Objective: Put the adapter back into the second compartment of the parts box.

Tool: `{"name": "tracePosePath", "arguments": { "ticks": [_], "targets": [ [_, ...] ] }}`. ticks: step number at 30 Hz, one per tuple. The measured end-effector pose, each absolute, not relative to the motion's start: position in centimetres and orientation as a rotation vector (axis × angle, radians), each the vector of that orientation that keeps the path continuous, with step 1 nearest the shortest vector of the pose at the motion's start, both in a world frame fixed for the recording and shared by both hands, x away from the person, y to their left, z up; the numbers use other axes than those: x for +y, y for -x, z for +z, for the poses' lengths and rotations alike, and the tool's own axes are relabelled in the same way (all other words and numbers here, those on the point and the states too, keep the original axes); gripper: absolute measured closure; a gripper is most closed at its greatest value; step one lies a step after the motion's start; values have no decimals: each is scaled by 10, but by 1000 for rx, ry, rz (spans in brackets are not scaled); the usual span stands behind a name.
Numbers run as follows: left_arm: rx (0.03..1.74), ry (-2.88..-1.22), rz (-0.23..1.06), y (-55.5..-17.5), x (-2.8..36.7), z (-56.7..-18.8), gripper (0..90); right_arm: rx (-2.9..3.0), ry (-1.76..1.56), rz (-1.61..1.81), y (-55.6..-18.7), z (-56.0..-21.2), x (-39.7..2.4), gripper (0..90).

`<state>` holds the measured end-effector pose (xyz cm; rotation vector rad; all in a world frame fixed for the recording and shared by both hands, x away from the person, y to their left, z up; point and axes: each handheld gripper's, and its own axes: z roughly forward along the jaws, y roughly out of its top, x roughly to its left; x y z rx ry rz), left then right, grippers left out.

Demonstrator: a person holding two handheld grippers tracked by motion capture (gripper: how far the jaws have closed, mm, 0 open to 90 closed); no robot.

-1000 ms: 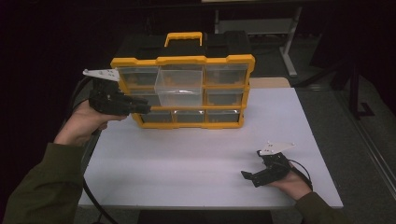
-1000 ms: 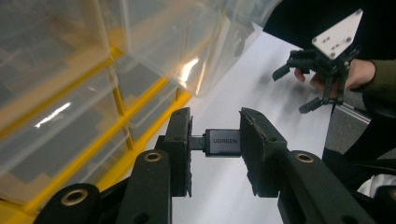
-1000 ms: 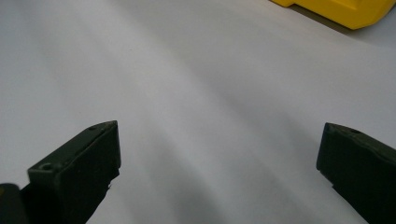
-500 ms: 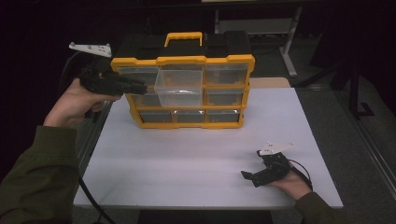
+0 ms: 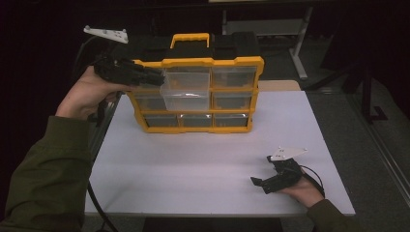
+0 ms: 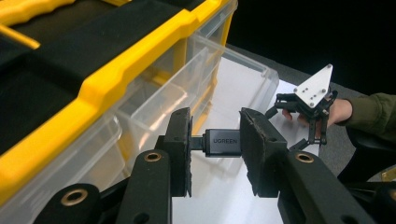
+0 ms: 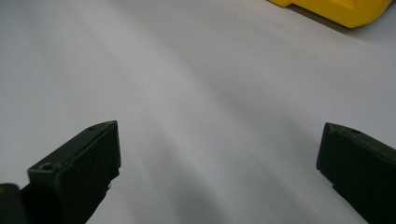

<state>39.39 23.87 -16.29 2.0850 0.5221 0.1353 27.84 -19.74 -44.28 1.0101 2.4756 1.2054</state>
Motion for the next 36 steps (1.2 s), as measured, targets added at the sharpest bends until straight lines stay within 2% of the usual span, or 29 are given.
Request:
{"name": "tracePosePath", "arguments": {
  "ticks": [9,11,14,15,27,36],
  "targets": [
    [523,-2086,117,-408,219,-172,620,2477,-1006,1206,-279,-443,-197,0],
    [528,-2078,127,-408,220,-174,566,2475,-1010,1208,-278,-442,-197,0],
    [535,-2063,136,-406,225,-174,543,2475,-1014,1208,-279,-442,-197,0],
    [538,-2057,141,-404,227,-174,503,2476,-1009,1208,-280,-442,-196,0],
    [545,-2030,237,-377,262,-174,306,2488,-997,1201,-282,-442,-192,0],
    [560,-2035,288,-357,278,-204,188,2483,-997,1201,-281,-442,-191,0]
  ]
}}
